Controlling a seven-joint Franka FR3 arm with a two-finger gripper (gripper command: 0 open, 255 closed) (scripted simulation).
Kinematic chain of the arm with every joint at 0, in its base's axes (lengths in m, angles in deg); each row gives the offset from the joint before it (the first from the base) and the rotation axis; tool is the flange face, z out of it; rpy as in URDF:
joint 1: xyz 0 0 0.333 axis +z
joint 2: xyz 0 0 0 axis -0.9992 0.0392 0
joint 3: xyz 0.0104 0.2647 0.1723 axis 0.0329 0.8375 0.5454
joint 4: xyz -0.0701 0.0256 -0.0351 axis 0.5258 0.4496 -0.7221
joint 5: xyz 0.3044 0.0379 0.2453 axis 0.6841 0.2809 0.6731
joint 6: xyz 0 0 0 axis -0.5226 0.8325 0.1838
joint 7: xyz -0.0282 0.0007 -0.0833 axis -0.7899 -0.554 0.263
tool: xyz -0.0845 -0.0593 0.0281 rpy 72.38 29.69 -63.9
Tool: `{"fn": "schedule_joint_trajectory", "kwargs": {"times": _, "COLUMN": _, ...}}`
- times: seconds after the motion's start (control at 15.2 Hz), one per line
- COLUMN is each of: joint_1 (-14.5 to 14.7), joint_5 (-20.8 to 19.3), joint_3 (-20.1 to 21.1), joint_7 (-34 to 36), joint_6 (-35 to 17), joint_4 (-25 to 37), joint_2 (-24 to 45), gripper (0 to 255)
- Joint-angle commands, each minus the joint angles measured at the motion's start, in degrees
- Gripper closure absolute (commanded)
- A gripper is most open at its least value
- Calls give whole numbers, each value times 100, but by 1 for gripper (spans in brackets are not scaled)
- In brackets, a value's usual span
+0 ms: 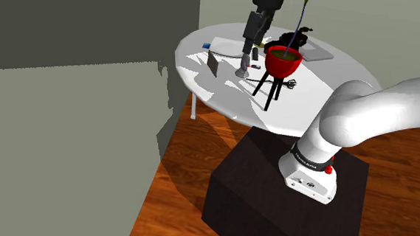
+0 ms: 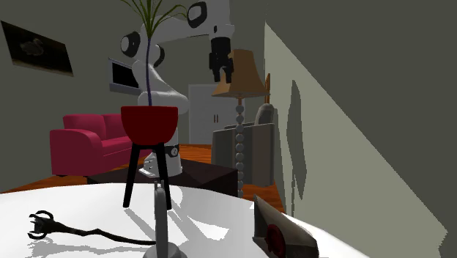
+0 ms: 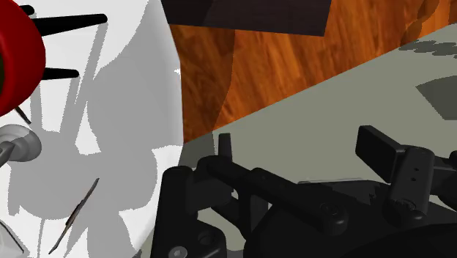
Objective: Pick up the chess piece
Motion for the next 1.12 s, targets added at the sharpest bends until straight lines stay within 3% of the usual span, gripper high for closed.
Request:
{"fn": "schedule_joint_trajectory", "kwargs": {"times": 0.0, "joint_1": 0, "joint_5": 0, "joint_3": 0, "joint_7": 0, "joint_6": 0, "joint_4": 0, "joint_2": 0, "gripper": 0}}
{"fn": "schedule_joint_trajectory", "kwargs": {"times": 1.06, "joint_1": -894, "joint_5": -602, "joint_3": -824, "joint_7": -202, "joint_6": -1687, "joint_4": 767, "joint_2": 2671, "gripper": 0}}
